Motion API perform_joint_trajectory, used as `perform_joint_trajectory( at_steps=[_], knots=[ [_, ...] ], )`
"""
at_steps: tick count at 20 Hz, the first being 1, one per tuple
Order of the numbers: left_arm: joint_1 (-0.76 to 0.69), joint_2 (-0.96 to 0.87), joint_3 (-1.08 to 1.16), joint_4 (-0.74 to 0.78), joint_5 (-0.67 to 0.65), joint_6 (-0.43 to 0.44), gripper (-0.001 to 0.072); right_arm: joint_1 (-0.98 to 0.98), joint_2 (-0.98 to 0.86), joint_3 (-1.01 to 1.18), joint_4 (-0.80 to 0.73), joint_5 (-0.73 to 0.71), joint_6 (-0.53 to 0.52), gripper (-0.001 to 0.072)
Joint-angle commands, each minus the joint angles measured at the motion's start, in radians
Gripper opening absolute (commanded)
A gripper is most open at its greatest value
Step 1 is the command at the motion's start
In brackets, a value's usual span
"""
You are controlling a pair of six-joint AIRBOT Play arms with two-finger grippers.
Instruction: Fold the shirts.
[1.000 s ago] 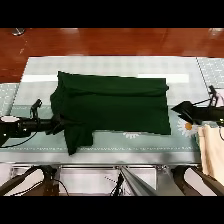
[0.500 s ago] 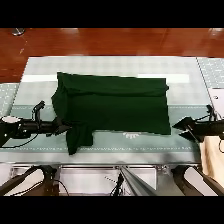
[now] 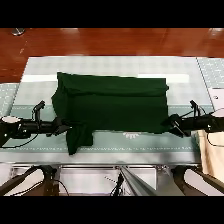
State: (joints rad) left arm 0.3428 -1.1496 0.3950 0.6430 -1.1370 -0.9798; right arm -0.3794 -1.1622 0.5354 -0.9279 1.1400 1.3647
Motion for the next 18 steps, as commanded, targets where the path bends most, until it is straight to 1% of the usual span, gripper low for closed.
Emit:
perform_joint_trajectory(
  at_steps=[1,2,3,4,6,8,9,10,14,17,18],
  knots=[
    [0.001,0.000,0.000,0.000,0.003,0.000,0.0022,0.079,-0.068,0.056,0.034,-0.050,-0.010,0.0552],
    [0.002,0.000,0.001,0.000,0.003,0.000,0.0023,0.100,-0.085,0.070,0.030,-0.035,-0.025,0.0263],
    [0.002,0.000,0.005,0.001,-0.003,0.000,0.0022,0.115,-0.090,0.087,0.030,-0.021,-0.053,0.0030],
    [0.002,0.000,0.022,0.004,-0.031,0.000,0.0023,0.116,-0.086,0.111,0.028,-0.004,-0.075,0.0030],
    [0.002,0.000,0.084,0.003,-0.091,0.000,0.0023,0.105,-0.077,0.183,0.005,0.021,-0.075,0.0030],
    [0.002,-0.003,0.174,0.003,-0.097,-0.002,0.0023,0.094,-0.090,0.273,-0.021,0.017,-0.051,0.0030],
    [0.002,-0.015,0.225,0.003,-0.090,-0.020,0.0022,0.094,-0.108,0.323,-0.024,0.016,-0.041,0.0030],
    [0.002,-0.039,0.286,0.003,-0.080,-0.059,0.0022,0.095,-0.127,0.370,-0.018,0.015,-0.041,0.0030],
    [-0.024,-0.222,0.566,0.003,-0.080,-0.156,0.0022,0.102,-0.249,0.555,0.016,-0.012,-0.027,0.0030],
    [-0.074,-0.411,0.802,0.004,-0.088,-0.205,0.0022,0.103,-0.359,0.665,0.055,-0.032,-0.027,0.0030],
    [-0.087,-0.478,0.879,0.004,-0.099,-0.238,0.0023,0.103,-0.394,0.695,0.069,-0.040,-0.027,0.0030]
  ],
)
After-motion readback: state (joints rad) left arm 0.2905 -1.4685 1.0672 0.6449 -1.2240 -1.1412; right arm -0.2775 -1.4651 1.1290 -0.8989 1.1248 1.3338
